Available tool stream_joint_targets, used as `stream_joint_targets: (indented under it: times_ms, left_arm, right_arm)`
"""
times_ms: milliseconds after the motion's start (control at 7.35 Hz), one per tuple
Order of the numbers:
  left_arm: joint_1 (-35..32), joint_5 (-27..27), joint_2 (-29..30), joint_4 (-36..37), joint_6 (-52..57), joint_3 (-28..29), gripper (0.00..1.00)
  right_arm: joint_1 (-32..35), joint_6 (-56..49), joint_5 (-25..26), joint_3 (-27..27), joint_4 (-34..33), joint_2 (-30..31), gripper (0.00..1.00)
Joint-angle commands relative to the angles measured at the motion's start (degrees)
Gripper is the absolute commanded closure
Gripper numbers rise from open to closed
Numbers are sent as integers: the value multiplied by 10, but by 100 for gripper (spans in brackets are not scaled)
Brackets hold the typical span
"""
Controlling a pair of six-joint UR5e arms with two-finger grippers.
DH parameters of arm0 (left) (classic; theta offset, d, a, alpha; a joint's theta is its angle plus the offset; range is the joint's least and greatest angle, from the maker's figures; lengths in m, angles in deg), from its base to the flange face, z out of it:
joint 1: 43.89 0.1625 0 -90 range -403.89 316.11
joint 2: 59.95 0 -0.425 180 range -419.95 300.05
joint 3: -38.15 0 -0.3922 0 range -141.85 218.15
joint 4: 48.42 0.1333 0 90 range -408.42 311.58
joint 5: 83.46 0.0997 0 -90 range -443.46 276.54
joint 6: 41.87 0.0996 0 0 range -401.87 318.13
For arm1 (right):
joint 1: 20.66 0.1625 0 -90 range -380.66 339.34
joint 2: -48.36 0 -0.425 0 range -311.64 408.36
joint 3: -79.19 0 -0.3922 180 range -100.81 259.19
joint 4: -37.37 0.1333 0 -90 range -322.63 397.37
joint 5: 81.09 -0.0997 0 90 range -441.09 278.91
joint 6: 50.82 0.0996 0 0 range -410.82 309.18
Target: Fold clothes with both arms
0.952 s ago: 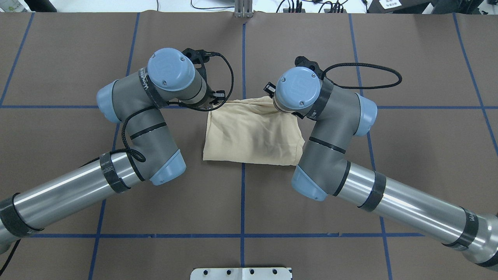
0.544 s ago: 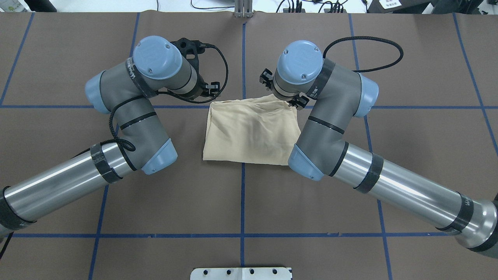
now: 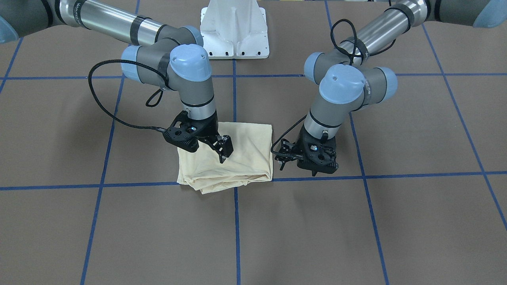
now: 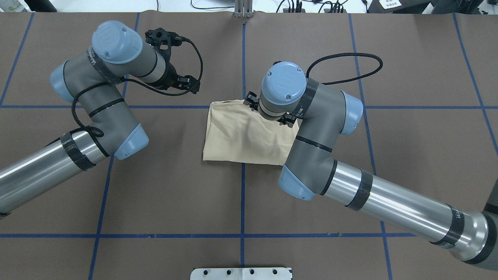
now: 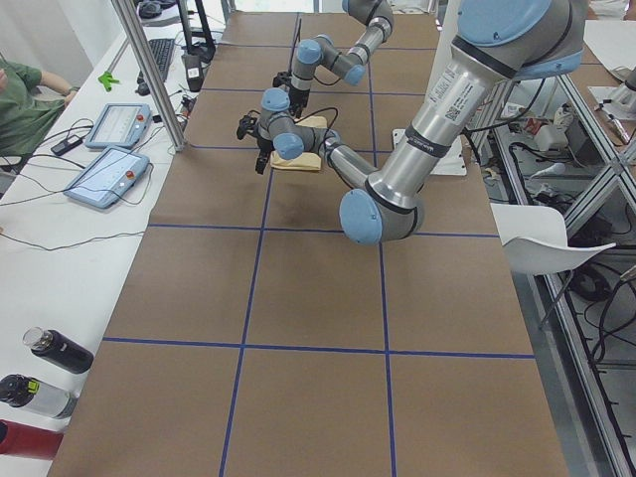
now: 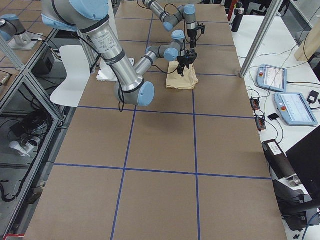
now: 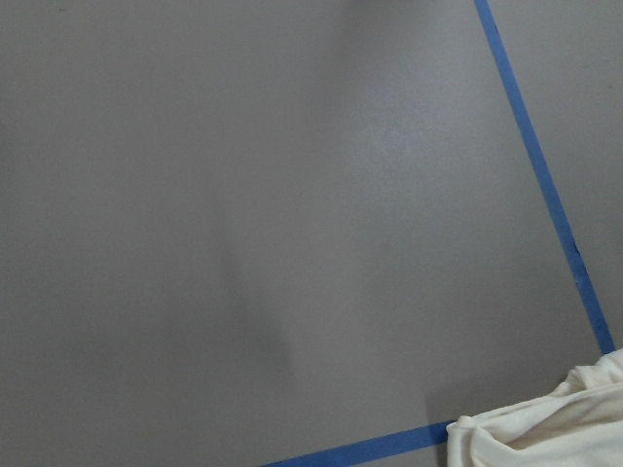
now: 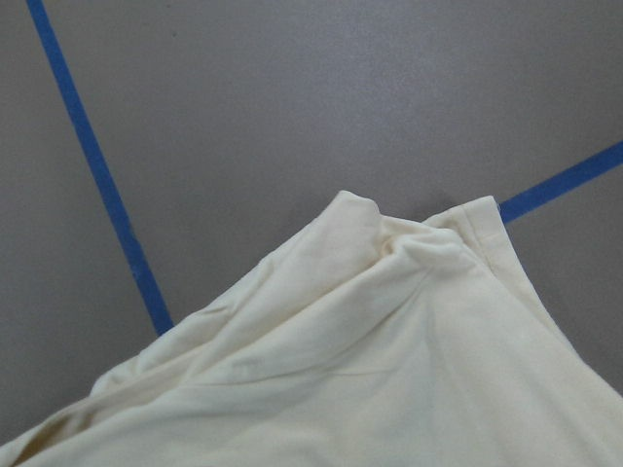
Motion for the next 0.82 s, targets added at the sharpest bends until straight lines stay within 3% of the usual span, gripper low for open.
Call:
stream_joint_targets:
  times_ms: [0, 272, 544, 680]
  left_arm:
    - [-26, -37, -19, 1, 27, -13, 0]
    - [-79, -78, -59, 7, 132, -40, 0]
    - [-137, -83, -129, 8, 229, -84, 0]
    - [-177, -85, -165, 9, 290, -93, 0]
  right_arm:
    - [36, -127, -40, -19, -86, 7, 0]
    - [124, -283, -113, -95, -103, 97, 0]
    - [231, -435, -193, -123, -103, 173, 0]
    - [275, -517, -204, -122, -100, 213, 0]
